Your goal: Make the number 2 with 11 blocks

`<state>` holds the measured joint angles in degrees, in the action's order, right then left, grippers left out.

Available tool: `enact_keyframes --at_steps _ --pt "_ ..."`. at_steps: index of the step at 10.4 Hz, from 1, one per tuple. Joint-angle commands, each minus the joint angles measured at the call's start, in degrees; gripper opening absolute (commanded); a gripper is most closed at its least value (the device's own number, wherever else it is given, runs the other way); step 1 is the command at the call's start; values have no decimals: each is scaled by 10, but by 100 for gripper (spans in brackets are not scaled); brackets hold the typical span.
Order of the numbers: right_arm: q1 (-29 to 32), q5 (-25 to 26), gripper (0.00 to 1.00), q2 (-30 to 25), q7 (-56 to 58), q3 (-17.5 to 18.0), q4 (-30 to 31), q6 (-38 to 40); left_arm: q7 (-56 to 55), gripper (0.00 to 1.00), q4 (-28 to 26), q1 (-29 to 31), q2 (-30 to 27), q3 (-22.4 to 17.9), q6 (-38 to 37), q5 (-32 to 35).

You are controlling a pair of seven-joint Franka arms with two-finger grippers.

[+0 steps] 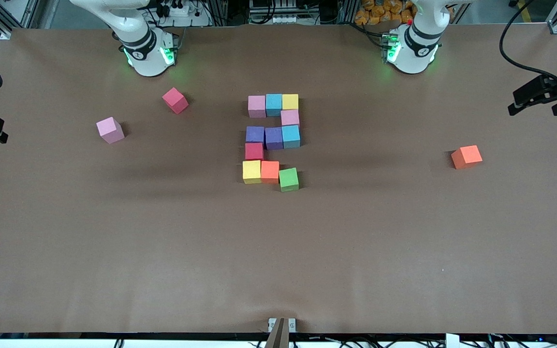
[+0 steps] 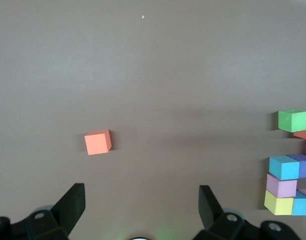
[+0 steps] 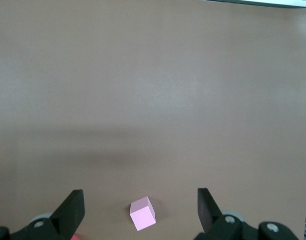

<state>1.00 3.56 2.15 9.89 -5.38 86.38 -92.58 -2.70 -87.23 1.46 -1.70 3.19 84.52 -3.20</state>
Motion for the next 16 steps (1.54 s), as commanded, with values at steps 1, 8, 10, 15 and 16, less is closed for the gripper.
enact_keyframes --at_steps 1,8,10,15,16 --pt "-1 0 100 0 3 0 -2 3 -40 100 -9 -43 -9 -10 -5 18" --pt "-15 -4 100 7 0 0 2 -2 -86 100 -7 -63 6 -13 9 60" --pt "-17 -4 100 7 0 0 2 -1 -86 100 -7 -61 6 -13 13 61" --pt "-18 -14 100 2 -1 0 2 2 -91 100 -7 -59 0 -17 14 64" --pt "-18 -18 100 0 -1 0 2 3 -93 100 -7 -59 -1 -17 14 63"
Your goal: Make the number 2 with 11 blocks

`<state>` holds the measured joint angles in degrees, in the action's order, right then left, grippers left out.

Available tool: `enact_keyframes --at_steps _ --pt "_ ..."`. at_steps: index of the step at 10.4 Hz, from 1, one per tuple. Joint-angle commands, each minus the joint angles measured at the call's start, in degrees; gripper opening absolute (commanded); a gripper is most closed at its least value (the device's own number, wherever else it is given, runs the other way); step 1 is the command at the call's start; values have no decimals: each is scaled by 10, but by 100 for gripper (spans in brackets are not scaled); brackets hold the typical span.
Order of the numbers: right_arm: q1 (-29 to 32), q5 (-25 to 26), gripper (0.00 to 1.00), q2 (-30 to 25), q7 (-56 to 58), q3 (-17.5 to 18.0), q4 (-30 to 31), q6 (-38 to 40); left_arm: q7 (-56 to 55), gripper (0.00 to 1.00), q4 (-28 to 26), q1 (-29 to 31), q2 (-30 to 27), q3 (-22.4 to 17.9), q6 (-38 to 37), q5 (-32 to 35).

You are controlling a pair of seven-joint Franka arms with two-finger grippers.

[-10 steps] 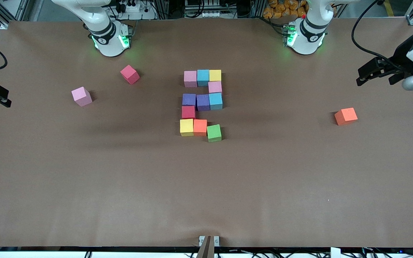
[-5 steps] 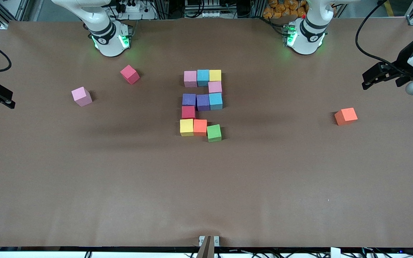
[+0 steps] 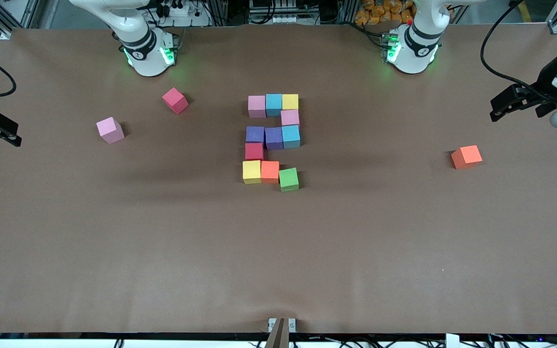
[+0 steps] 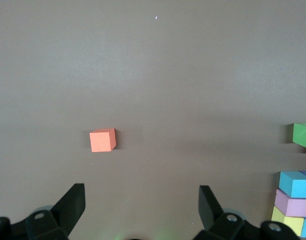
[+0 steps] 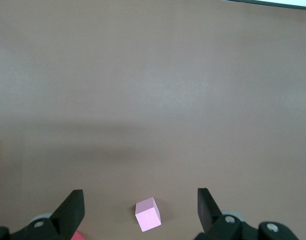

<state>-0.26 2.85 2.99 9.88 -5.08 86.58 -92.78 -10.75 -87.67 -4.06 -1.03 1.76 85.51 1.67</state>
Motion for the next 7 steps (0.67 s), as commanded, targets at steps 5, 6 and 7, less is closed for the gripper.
enact_keyframes --at_steps 5,6,7 --pt "-5 -14 100 -8 -1 -2 -1 5 -1 100 -3 -3 -10 -3 3 -10" --pt "-4 -14 100 -8 0 -3 0 5 -1 100 -3 -7 -10 -4 4 -12" --pt "-3 -14 100 -8 -1 -3 0 5 3 100 -5 -9 -10 -4 4 -15"
